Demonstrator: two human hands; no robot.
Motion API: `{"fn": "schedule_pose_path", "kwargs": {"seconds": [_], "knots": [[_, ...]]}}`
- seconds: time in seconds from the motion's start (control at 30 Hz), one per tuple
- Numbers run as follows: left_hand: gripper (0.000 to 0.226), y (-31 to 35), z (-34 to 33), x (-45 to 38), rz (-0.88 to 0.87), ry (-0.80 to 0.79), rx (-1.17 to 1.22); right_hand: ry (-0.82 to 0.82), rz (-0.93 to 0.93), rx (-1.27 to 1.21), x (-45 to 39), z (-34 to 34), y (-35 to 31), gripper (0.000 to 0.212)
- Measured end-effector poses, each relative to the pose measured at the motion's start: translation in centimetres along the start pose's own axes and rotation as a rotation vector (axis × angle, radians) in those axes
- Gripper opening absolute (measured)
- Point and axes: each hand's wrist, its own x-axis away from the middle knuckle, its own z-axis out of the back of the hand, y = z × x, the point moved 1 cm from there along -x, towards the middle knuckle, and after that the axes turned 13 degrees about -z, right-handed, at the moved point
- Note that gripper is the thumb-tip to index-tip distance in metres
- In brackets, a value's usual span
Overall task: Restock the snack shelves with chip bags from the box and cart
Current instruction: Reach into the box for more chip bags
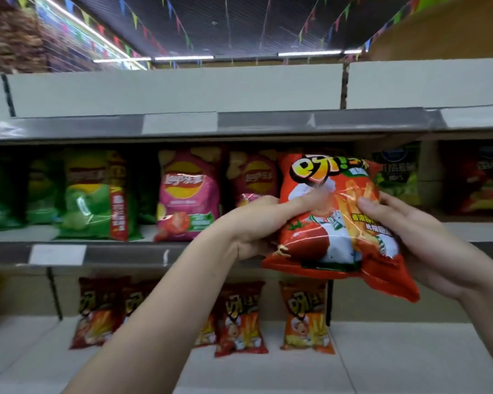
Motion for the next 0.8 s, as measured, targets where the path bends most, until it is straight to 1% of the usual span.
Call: {"fn": "schedule_pose_path", "kwargs": {"seconds": [0.1,0.17,0.27,0.33,0.4,0.53,0.6,0.7,0.73,0.8], "knots": [[0.069,-0.4,2.6,3.6,-0.023,0.054,0.003,-0.092,0.016,0.034,0.0,-3.8,0.5,0.057],[0.065,-0.8,4.3,6.1,-0.041,0.088,0.004,-0.124,0.032,0.029,0.0,-6.2,1.3,0.065],[0.065,-1.7,6.8,9.8,-0.054,0.143,-0.062,-0.211,0.047,0.024,0.1,-9.7,2.8,0.080],[0.072,-2.7,8.4,11.8,-0.038,0.175,-0.064,-0.252,0.038,0.016,0.0,-11.8,3.9,0.079],[0.077,-3.9,9.6,13.3,-0.023,0.173,-0.032,-0.288,0.019,0.023,-0.2,-13.4,5.1,0.081],[0.063,-5.6,10.9,15.9,-0.028,0.152,0.014,-0.390,-0.025,0.011,-0.6,-15.3,7.4,0.105],[0.063,-6.5,11.4,17.1,-0.020,0.139,0.010,-0.428,-0.036,-0.009,-0.4,-16.1,8.4,0.105],[0.063,-7.9,12.2,18.7,0.003,0.122,0.004,-0.450,-0.046,-0.059,0.0,-17.5,10.0,0.088],[0.064,-8.4,12.4,19.3,0.013,0.126,-0.005,-0.457,-0.054,-0.063,0.1,-18.0,10.6,0.088],[0.070,-9.5,12.9,20.3,0.034,0.132,-0.013,-0.468,-0.074,-0.047,0.2,-18.9,12.1,0.098]]}}
